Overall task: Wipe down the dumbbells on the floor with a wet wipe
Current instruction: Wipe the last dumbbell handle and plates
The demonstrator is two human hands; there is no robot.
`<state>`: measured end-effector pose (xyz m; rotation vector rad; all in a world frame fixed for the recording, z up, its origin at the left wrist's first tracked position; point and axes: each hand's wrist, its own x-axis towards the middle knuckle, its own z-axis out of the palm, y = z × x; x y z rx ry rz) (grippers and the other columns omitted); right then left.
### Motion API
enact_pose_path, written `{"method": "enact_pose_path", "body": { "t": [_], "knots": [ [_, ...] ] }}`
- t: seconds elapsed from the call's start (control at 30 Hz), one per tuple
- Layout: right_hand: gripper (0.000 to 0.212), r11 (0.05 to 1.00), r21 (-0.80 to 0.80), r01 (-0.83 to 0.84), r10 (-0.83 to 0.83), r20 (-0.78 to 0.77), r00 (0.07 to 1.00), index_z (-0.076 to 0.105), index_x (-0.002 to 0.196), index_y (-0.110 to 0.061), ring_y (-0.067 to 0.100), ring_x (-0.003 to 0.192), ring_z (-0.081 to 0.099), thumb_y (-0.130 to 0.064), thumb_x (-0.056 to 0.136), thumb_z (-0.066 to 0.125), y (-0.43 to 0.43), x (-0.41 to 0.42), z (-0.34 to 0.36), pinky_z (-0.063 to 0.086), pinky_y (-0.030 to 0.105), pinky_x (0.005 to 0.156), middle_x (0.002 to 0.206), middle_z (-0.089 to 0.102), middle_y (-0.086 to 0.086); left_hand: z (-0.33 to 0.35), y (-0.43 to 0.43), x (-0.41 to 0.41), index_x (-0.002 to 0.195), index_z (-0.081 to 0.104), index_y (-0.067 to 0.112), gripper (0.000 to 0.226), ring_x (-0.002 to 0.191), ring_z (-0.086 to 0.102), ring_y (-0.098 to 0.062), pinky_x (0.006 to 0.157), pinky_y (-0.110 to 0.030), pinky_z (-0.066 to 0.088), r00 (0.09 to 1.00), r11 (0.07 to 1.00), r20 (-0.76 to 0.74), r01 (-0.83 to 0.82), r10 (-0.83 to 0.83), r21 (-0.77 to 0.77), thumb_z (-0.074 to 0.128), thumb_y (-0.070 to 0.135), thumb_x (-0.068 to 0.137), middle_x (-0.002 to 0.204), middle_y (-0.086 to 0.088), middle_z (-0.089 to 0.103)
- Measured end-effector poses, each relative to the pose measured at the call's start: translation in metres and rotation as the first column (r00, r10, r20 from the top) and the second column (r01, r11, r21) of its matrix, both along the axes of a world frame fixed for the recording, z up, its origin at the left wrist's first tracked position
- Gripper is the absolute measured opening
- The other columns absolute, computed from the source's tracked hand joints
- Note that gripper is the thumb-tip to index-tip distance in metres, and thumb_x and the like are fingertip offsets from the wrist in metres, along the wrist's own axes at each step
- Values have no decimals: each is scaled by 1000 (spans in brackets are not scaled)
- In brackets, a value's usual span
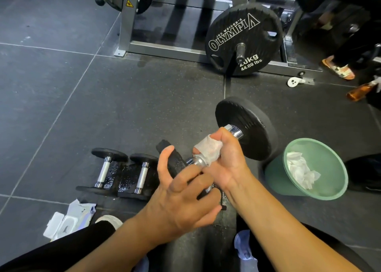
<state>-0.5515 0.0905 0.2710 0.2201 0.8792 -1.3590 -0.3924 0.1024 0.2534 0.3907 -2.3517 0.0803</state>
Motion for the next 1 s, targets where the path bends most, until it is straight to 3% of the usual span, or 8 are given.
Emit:
{"method": "enact_pose_path", "body": {
  "t": [0.17, 0.23, 0.33, 0.5, 0.63, 0.83, 0.93, 1.0],
  "knots": [
    [13, 1000, -6, 14, -14, -27, 1000, 41, 69, -16, 19, 50, 44, -18, 77, 51, 1, 5, 4, 40, 28, 49, 62, 41, 4, 20, -15, 0, 71, 65, 12, 36, 93, 52, -20, 96, -56, 42, 974, 925, -212, 0, 86, 379, 85, 39, 60, 97, 1, 48],
    [13, 999, -31, 19, -22, -94, 995, 48, 66, -15, 22, 53, 49, -16, 79, 51, 3, 5, 8, 41, 31, 55, 61, 48, 5, 22, -25, 6, 79, 56, 15, 33, 90, 50, -22, 86, -34, 43, 949, 745, -250, 24, 193, 666, 76, 35, 64, 94, -5, 48],
    [24, 997, -75, -14, 2, -154, 988, 52, 52, -20, 21, 52, 48, -12, 75, 52, 5, 2, 16, 39, 31, 56, 58, 49, 2, 13, -31, 10, 80, 52, 18, 19, 79, 47, -36, 76, -39, 40, 865, 298, -331, 225, 378, 928, 61, 34, 73, 87, -15, 47],
    [18, 974, -221, -46, 35, -52, 998, 42, 57, -23, 20, 44, 39, -11, 70, 47, 9, 0, 32, 44, 28, 51, 52, 37, -3, 8, -36, 0, 65, 38, 19, 29, 68, 33, -18, 69, -34, 31, 714, -541, -231, 667, 661, 512, 65, 28, 69, 69, 0, 31],
    [40, 943, -333, -6, 46, 113, 993, 61, 48, -19, 16, 31, 40, -9, 75, 33, 15, 2, 37, 47, 27, 40, 42, 35, -3, -3, -32, 0, 68, 23, 25, 42, 72, 12, -16, 65, -35, 24, 773, -693, -117, 615, 624, 376, 65, 29, 70, 69, 3, 14],
    [26, 970, -234, 64, -68, -11, 998, 40, 50, -20, 15, 35, 32, -7, 72, 41, 7, 5, 36, 39, 24, 41, 45, 31, -4, 20, -34, -3, 65, 41, 15, 23, 70, 33, -23, 69, -37, 33, 658, -447, -255, 698, 708, 560, 60, 25, 71, 69, -5, 34],
    [32, 988, -114, 101, -111, -86, 990, 34, 49, -22, 14, 41, 31, -9, 76, 44, 0, 2, 27, 30, 24, 46, 50, 29, -4, 33, -27, 3, 74, 48, 12, 18, 73, 41, -31, 70, -40, 37, 828, 232, -357, 281, 431, 931, 60, 25, 74, 77, -11, 45],
    [31, 994, -28, 104, -106, -72, 992, 34, 50, -21, 15, 44, 32, -14, 78, 46, -3, 0, 22, 28, 25, 49, 53, 29, -3, 38, -19, 1, 77, 54, 9, 21, 80, 49, -27, 78, -41, 43, 940, 738, -279, 44, 198, 673, 67, 26, 76, 82, -6, 52]
  ]
}}
